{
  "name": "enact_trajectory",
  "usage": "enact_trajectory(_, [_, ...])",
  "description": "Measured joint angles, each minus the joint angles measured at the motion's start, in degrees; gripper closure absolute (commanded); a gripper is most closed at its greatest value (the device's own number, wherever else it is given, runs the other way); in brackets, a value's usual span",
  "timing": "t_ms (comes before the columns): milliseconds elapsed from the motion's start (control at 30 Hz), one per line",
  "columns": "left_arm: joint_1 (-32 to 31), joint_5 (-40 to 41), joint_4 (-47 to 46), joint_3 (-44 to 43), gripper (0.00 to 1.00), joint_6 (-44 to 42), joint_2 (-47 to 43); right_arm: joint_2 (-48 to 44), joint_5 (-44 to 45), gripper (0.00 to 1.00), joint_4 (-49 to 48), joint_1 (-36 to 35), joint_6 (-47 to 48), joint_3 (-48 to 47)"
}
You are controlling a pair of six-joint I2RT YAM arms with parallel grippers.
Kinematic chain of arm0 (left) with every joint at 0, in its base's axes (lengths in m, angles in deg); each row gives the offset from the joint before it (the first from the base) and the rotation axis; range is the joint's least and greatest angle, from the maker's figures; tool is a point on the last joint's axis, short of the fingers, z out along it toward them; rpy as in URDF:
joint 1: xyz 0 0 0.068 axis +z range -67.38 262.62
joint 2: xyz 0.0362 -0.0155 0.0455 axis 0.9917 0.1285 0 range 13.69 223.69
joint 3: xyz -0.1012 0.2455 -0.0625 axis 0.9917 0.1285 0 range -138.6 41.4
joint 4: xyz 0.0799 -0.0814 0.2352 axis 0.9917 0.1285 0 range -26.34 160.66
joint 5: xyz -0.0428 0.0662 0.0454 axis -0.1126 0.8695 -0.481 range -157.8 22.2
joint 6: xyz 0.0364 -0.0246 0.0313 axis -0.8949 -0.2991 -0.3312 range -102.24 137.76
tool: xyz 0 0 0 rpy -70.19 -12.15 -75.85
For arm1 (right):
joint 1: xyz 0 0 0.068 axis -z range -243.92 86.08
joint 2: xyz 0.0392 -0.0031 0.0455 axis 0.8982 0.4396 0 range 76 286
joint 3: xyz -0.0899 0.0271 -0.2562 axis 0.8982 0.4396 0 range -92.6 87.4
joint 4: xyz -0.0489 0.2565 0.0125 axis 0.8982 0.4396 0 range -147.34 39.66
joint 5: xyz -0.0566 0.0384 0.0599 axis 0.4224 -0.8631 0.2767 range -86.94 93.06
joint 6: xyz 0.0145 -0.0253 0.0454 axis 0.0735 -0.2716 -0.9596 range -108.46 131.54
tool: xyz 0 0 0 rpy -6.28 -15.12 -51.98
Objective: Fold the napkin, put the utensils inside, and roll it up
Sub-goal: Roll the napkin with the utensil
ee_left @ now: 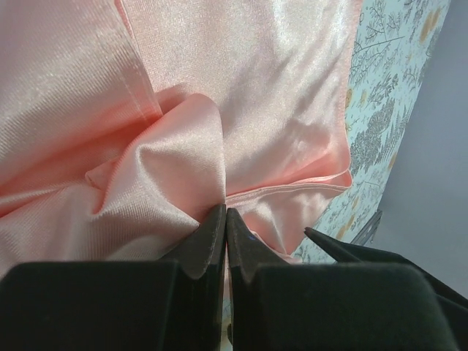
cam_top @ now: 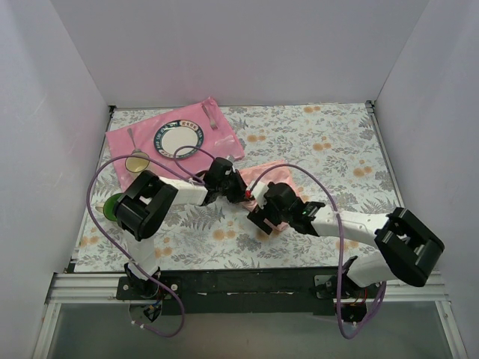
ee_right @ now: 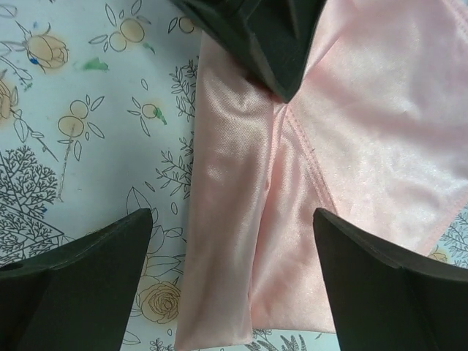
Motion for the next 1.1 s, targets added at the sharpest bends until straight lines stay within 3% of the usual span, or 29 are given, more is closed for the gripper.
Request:
enact_trajectory(100, [0.6,-1.5,-0.2,0.0,1.0,0.0,0.2,3.3,1.5,0.04,0.8,-0.8,0.5,-1.0])
enact_trajectory(200, [1.2,-2.7,0.0,0.1,1.0,-0.1,0.2,5.7,2.4,0.17,1.7,-1.4,0.7,-3.0])
enact_trajectory(233, [1.4,-3.0,0.1,0.1,1.0,-0.2,0.2,6.3,2.6,0.26,2.0,-1.6,0.8,-3.8])
enact_trajectory(333, [1.7,-3.7,0.5,0.1,1.0,-0.4,0.2,8.2,3.6,0.38,2.6,-1.9,1.2,-5.6])
enact_trajectory(600, [2.0,-4.2,0.7,0.1,1.0,-1.0,0.2,11.7,4.1,0.4,3.7,-2.2,0.5,-8.3])
enact_trajectory(933, [2.5,-5.0,1.6,0.1,1.0,-3.0,0.2,13.3,1.8,0.9,3.7,-1.7,-4.5,-9.3])
enact_trajectory(1033, [2.8,-4.6,3.1,-0.4,0.97,-4.0,0.0,13.9,-0.2,0.97,3.5,-0.4,-6.0,-9.9])
enact_trajectory(1100, [2.9,-4.3,4.5,-1.1,0.87,-4.7,-0.1,14.0,-1.6,0.99,3.0,0.2,-6.8,-9.9])
